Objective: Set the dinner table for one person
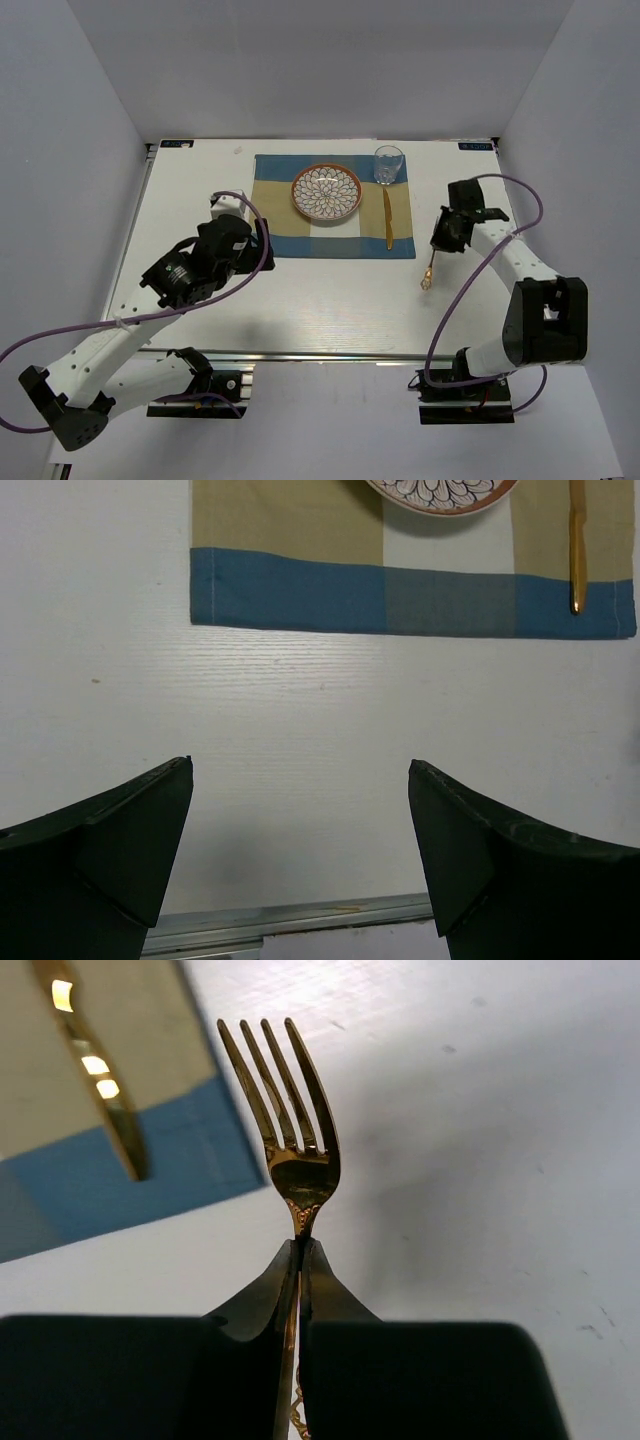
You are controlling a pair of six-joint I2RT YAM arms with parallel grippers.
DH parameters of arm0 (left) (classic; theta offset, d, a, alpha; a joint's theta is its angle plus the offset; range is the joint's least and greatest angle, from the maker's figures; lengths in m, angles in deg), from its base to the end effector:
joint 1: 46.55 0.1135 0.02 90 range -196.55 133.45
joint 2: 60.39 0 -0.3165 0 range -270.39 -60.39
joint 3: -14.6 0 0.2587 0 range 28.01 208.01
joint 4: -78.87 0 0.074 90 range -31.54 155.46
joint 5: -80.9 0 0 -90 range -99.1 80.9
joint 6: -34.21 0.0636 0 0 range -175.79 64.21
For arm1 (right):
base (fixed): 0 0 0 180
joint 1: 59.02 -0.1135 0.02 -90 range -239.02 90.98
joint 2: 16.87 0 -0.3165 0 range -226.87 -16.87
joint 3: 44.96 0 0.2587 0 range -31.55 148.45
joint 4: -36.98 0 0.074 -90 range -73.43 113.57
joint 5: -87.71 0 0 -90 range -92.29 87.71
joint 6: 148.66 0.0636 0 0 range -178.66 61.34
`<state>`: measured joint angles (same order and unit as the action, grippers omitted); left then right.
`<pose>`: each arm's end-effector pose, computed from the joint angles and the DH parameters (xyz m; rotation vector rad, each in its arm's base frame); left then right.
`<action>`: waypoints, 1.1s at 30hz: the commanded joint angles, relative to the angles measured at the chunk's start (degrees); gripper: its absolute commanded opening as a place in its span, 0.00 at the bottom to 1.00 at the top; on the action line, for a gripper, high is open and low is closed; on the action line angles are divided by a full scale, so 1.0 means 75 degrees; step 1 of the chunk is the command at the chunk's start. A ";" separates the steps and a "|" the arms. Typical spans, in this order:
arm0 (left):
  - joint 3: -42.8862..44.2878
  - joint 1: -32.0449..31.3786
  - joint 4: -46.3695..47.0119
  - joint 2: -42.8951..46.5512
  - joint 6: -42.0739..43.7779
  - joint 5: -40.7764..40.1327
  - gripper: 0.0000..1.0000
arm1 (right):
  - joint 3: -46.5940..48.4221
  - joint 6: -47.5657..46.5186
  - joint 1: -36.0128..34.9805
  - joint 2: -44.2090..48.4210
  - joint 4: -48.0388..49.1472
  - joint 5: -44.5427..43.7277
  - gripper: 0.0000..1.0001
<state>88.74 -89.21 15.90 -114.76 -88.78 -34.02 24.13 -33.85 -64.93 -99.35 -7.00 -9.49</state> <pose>0.1469 -0.0989 0.3681 -0.0246 2.2483 -0.2033 0.3034 0.0234 0.2519 0.4668 2.5176 0.0432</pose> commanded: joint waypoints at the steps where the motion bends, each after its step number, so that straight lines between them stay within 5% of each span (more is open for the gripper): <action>1: 0.0340 0.0004 -0.0200 0.0078 0.0157 -0.0600 0.98 | 0.0823 0.0276 -0.0556 -0.0159 -0.0085 0.0243 0.00; 14: 0.0284 0.0004 -0.0037 -0.0052 -0.0030 -0.1950 0.98 | 0.5590 0.1132 -0.3439 -0.4022 -0.0014 0.0878 0.00; 24: -0.0152 0.0214 -0.0036 0.0159 -0.0312 -0.2149 0.98 | 0.9459 0.1905 -0.4497 -0.6849 -0.0366 0.1265 0.00; 33: -0.0363 0.0355 -0.0212 0.0370 -0.0593 -0.2594 0.98 | 1.0235 0.3007 -0.5001 -0.8232 0.0583 0.1230 0.00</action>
<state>86.66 -86.96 14.63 -113.84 -92.28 -51.40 96.37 -15.40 -101.59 -159.04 -5.88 -0.16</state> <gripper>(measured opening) 0.978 0.023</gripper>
